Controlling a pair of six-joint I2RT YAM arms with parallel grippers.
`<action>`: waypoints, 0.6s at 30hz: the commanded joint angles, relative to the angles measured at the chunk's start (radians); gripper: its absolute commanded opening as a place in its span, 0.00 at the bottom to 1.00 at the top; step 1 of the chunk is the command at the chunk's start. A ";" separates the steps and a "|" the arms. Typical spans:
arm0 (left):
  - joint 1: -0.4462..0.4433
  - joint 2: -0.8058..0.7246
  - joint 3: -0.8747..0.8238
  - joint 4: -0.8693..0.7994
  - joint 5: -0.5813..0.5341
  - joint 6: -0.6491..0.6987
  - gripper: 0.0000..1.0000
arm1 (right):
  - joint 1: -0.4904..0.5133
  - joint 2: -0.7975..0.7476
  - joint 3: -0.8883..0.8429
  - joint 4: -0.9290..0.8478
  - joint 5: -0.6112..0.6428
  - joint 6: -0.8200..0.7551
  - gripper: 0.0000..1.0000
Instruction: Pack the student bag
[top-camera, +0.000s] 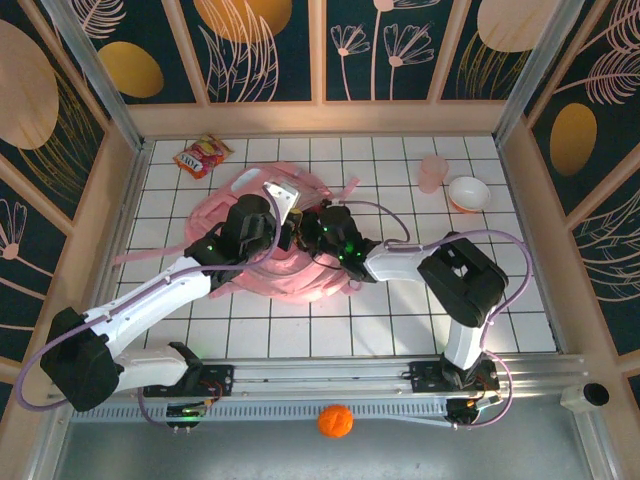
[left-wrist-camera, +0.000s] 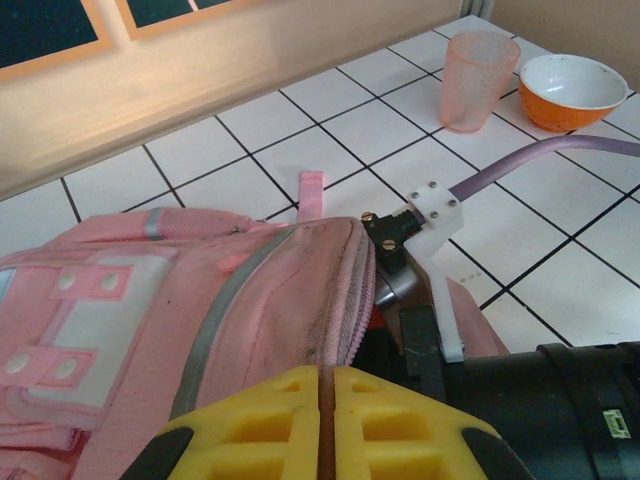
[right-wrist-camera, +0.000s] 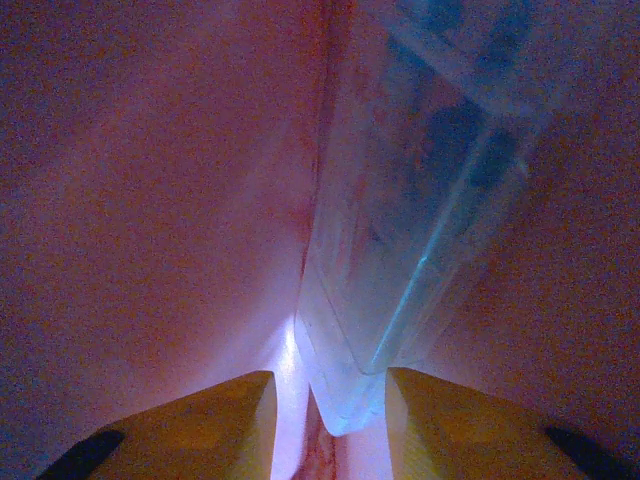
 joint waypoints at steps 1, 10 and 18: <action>-0.016 -0.052 0.023 0.162 0.040 -0.008 0.09 | -0.007 0.020 0.016 0.023 0.011 -0.021 0.34; -0.017 -0.049 0.003 0.133 -0.085 0.014 0.10 | 0.010 -0.174 -0.098 -0.108 0.069 -0.081 0.44; -0.017 -0.054 0.001 0.158 -0.053 0.001 0.09 | 0.000 -0.301 -0.177 -0.190 0.142 -0.117 0.40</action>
